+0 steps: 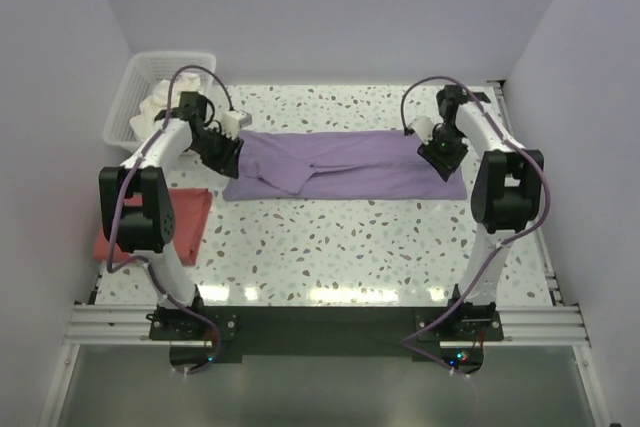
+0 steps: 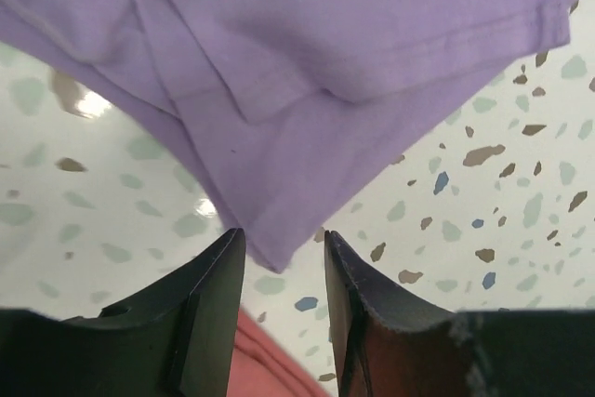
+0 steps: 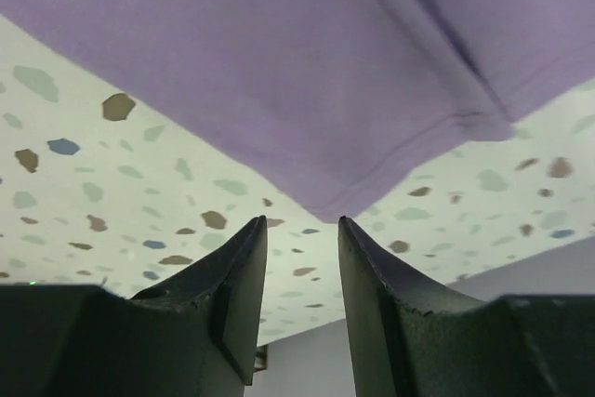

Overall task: Fold and stack the t-shirts
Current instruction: Fold the tshirt

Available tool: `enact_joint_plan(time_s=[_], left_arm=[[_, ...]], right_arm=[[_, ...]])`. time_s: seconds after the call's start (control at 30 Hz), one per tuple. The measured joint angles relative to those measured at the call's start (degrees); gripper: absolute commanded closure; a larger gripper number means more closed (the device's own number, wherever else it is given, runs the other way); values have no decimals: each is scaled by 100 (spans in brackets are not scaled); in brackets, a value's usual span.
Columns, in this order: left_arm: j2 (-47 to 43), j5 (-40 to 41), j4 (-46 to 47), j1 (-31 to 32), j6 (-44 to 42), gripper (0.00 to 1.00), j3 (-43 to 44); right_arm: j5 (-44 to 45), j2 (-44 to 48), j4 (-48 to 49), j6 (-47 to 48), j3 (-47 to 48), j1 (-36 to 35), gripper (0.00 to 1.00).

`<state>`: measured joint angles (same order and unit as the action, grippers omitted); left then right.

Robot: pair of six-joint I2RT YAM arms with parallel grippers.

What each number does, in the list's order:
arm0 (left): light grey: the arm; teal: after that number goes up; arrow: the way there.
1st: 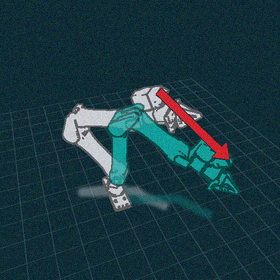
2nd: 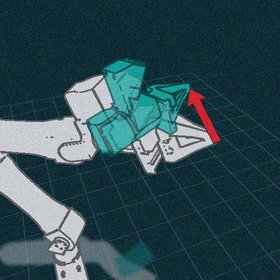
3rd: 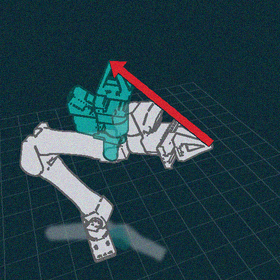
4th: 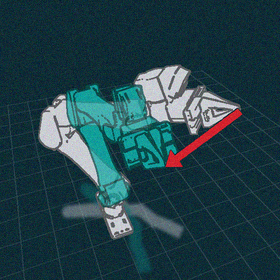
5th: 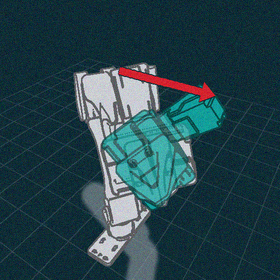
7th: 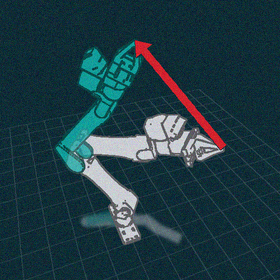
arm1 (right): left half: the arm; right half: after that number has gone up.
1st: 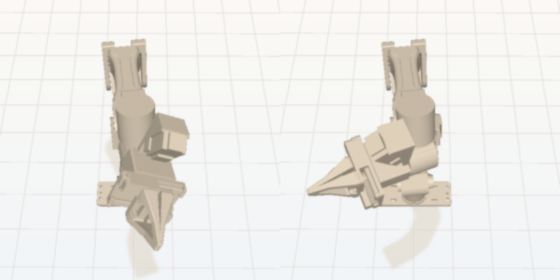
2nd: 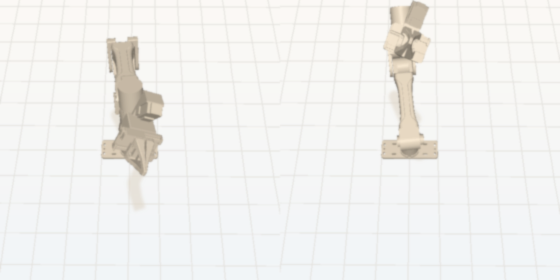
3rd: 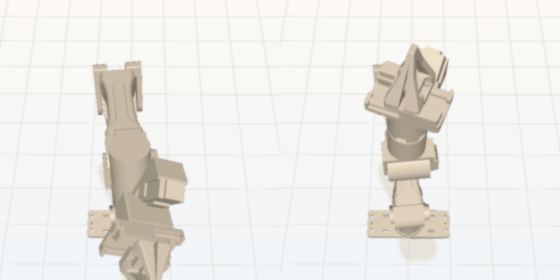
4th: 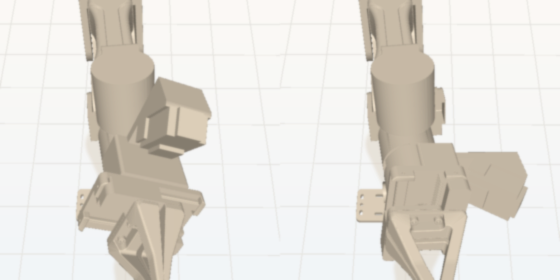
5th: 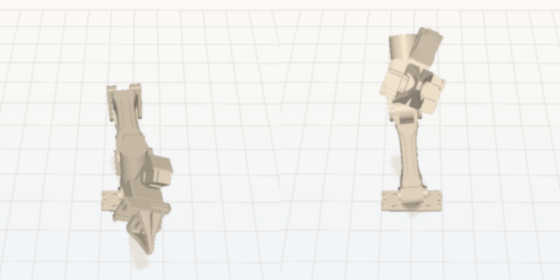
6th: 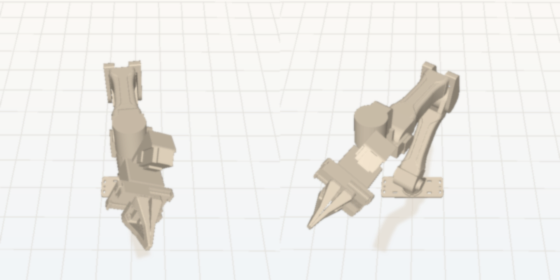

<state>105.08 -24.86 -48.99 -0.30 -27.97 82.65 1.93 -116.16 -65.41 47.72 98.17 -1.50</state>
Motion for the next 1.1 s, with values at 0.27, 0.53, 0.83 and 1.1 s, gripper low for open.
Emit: enact_joint_plan(time_s=[0.27, 0.53, 0.83, 1.1], left_arm=[[48, 271, 619, 52, 319, 68, -1169], [-92, 590, 1239, 52, 483, 82, -1694], [-341, 629, 1506, 55, 481, 81, -2024], [-328, 656, 1298, 72, 492, 73, -1891]], right_arm=[[-35, 20, 457, -579, -1239, 0, 64], [492, -26, 1040, -675, -1690, -17, 71], [219, 85, 739, -717, -1447, 181, 61], [-13, 15, 634, -1161, -597, 645, 63]])
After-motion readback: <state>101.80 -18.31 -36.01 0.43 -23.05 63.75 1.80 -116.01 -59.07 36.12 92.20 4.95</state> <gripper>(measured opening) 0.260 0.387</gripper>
